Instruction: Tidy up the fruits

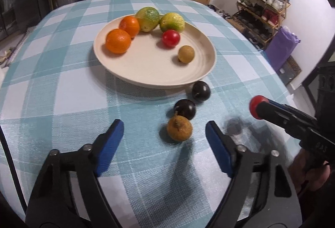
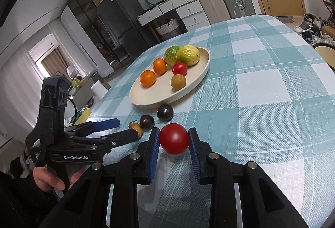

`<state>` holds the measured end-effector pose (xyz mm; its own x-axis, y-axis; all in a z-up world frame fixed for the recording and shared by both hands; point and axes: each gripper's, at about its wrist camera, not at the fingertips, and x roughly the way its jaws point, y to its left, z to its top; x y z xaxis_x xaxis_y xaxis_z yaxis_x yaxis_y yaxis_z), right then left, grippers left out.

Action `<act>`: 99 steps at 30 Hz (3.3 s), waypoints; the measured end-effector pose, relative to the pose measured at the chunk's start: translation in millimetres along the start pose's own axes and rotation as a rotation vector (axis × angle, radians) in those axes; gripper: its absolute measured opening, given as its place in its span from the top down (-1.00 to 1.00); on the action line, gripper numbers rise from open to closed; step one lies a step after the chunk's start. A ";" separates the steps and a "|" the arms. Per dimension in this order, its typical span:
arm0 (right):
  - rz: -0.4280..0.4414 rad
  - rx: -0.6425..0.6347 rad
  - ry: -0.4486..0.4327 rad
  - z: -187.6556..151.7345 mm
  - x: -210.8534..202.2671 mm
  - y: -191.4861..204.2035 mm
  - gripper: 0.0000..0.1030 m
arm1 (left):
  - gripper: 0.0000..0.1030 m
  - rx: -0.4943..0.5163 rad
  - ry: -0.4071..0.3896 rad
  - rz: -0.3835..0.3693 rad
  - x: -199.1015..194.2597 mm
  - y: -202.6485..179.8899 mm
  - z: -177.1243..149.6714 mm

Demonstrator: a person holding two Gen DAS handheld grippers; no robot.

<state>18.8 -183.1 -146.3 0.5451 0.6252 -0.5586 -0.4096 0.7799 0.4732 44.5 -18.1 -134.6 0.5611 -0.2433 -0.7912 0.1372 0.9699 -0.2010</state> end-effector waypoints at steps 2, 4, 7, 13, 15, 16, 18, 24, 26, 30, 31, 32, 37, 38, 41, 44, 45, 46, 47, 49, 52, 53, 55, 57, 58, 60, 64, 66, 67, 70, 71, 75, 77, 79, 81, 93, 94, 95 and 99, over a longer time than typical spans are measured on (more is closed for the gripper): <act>0.002 -0.006 -0.003 1.5 -0.4 0.1 0.45 | -0.27 0.006 0.006 -0.019 1.3 -0.5 -0.7; 0.006 -0.009 -0.006 3.0 -0.7 0.6 0.45 | -0.01 0.016 0.015 -0.039 2.3 -1.4 -1.5; 0.012 -0.012 -0.008 4.7 -1.0 1.7 0.45 | 0.57 0.036 0.033 -0.079 3.8 -3.1 -1.8; 0.019 -0.016 -0.004 6.7 0.1 4.3 0.45 | 0.56 0.075 0.004 -0.084 -5.3 -5.6 -0.9; 0.020 -0.020 -0.001 9.4 2.0 5.1 0.45 | 0.55 0.069 0.001 -0.087 -7.7 -2.1 0.3; 0.022 -0.023 0.000 11.1 2.5 6.1 0.45 | 0.55 0.064 0.000 -0.089 -8.8 0.3 1.2; 0.025 -0.028 -0.001 14.3 3.6 7.6 0.45 | 0.55 0.048 -0.007 -0.090 -11.1 6.4 4.4; 0.033 -0.039 0.003 30.5 12.9 10.9 0.45 | 0.55 0.029 -0.043 -0.106 -19.4 17.9 22.5; 0.034 -0.046 0.003 36.3 17.5 12.2 0.45 | 0.55 0.027 -0.052 -0.110 -20.1 21.0 30.4; 0.039 -0.051 0.003 47.8 28.3 14.2 0.45 | 0.55 0.017 -0.072 -0.118 -17.2 26.7 48.4; 0.039 -0.053 0.004 51.0 31.0 14.8 0.45 | 0.55 0.016 -0.075 -0.119 -15.8 27.4 51.6; 0.041 -0.054 0.004 53.7 33.6 14.8 0.45 | 0.55 0.011 -0.077 -0.120 -13.6 29.3 56.3; 0.047 -0.066 0.002 72.3 47.7 17.6 0.45 | 0.55 -0.015 -0.075 -0.132 0.6 32.3 74.4; 0.047 -0.067 0.000 77.1 51.1 18.2 0.45 | 0.55 -0.019 -0.072 -0.132 4.7 33.0 78.2; 0.048 -0.063 0.002 87.8 61.0 18.1 0.45 | 0.55 -0.035 -0.064 -0.137 15.0 36.1 89.8; 0.046 -0.067 0.019 98.5 74.1 18.2 0.45 | 0.55 -0.046 -0.057 -0.141 25.7 39.0 101.4; 0.051 -0.067 0.024 101.8 77.9 18.5 0.45 | 0.55 -0.048 -0.056 -0.144 28.3 39.9 104.3; 0.054 -0.069 0.029 105.8 82.4 19.0 0.45 | 0.55 -0.050 -0.057 -0.142 31.0 40.7 107.3; 0.052 -0.073 0.036 109.9 86.9 19.8 0.45 | 0.55 -0.051 -0.059 -0.137 33.2 41.3 110.2; 0.052 -0.075 0.044 116.5 93.5 20.1 0.45 | 0.55 -0.049 -0.062 -0.134 37.8 42.1 116.1; 0.050 -0.078 0.058 127.1 103.4 19.7 0.45 | 0.55 -0.051 -0.060 -0.142 44.1 43.1 123.1; 0.050 -0.086 0.058 131.8 106.2 19.5 0.45 | 0.55 -0.049 -0.060 -0.141 45.9 42.9 124.9; 0.049 -0.101 0.062 139.7 111.1 19.1 0.45 | 0.55 -0.052 -0.057 -0.138 50.2 43.2 128.6; 0.049 -0.113 0.068 147.4 116.7 19.2 0.45 | 0.55 -0.065 -0.052 -0.143 54.7 44.9 131.7; 0.047 -0.119 0.075 150.7 120.5 19.5 0.45 | 0.55 -0.069 -0.049 -0.144 56.5 45.8 132.8; 0.039 -0.121 0.090 154.4 127.5 18.5 0.45 | 0.55 -0.073 -0.045 -0.145 60.0 47.0 134.7; 0.029 -0.103 0.120 158.0 141.3 13.5 0.45 | 0.55 -0.075 -0.040 -0.142 63.5 48.6 135.8; 0.029 -0.104 0.125 158.0 144.4 13.3 0.45 | 0.55 -0.080 -0.037 -0.146 65.2 49.7 135.2; 0.028 -0.109 0.130 157.8 146.2 14.1 0.44 | 0.55 -0.083 -0.036 -0.146 66.1 50.6 135.0; 0.024 -0.113 0.129 157.1 146.7 15.4 0.42 | 0.55 -0.088 -0.039 -0.148 65.4 51.3 134.9; 0.021 -0.111 0.123 157.6 146.1 15.3 0.40 | 0.55 -0.088 -0.040 -0.150 64.5 51.1 135.1; 0.021 -0.103 0.098 159.8 140.8 14.7 0.10 | 0.54 -0.079 -0.048 -0.147 58.4 47.9 135.2; 0.020 -0.109 0.072 161.0 133.7 15.4 0.10 | 0.54 -0.077 -0.055 -0.147 54.4 46.8 134.6; 0.022 -0.108 0.052 161.9 127.1 15.5 0.10 | 0.53 -0.072 -0.060 -0.144 49.9 45.3 133.4; 0.021 -0.103 0.026 162.3 118.3 15.1 0.06 | 0.51 -0.071 -0.064 -0.138 46.3 44.8 132.0; -0.006 -0.065 -0.035 156.8 85.0 11.2 -0.01 | 0.40 -0.084 -0.098 -0.094 16.6 46.3 118.2; -0.008 -0.065 -0.038 155.8 82.9 11.6 -0.04 | 0.40 -0.082 -0.102 -0.089 14.1 46.0 116.9; -0.014 -0.066 -0.045 154.8 80.7 12.3 -0.04 | 0.39 -0.078 -0.107 -0.085 10.6 45.4 115.0; -0.033 -0.085 -0.053 149.7 73.4 16.1 -0.06 | 0.31 -0.074 -0.124 -0.069 -0.9 43.4 108.8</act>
<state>161.7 -129.0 -77.7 0.5964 0.5985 -0.5349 -0.4502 0.8011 0.3943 138.8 24.6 -79.8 0.6495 -0.3026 -0.6975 0.1210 0.9468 -0.2981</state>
